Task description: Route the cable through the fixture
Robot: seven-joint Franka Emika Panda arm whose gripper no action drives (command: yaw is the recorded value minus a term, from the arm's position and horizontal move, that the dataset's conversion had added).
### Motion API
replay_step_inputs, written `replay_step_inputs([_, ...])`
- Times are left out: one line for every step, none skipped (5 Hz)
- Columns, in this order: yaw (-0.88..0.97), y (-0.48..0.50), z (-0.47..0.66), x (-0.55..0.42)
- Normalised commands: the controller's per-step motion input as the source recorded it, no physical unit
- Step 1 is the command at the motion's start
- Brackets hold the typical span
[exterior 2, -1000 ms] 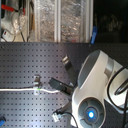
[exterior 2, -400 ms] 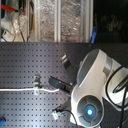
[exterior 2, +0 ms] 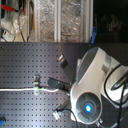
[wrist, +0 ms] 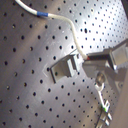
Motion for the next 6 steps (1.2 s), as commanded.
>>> replay_step_inputs([0.0,-0.186,0.3,-0.257])
replay_step_inputs([0.0,-0.072,0.08,-0.066])
replay_step_inputs([0.47,0.087,0.38,-0.317])
replay_step_inputs([0.02,0.0,0.0,0.0])
replay_step_inputs([0.15,0.232,0.31,0.058])
replay_step_inputs([0.44,0.309,0.38,0.086])
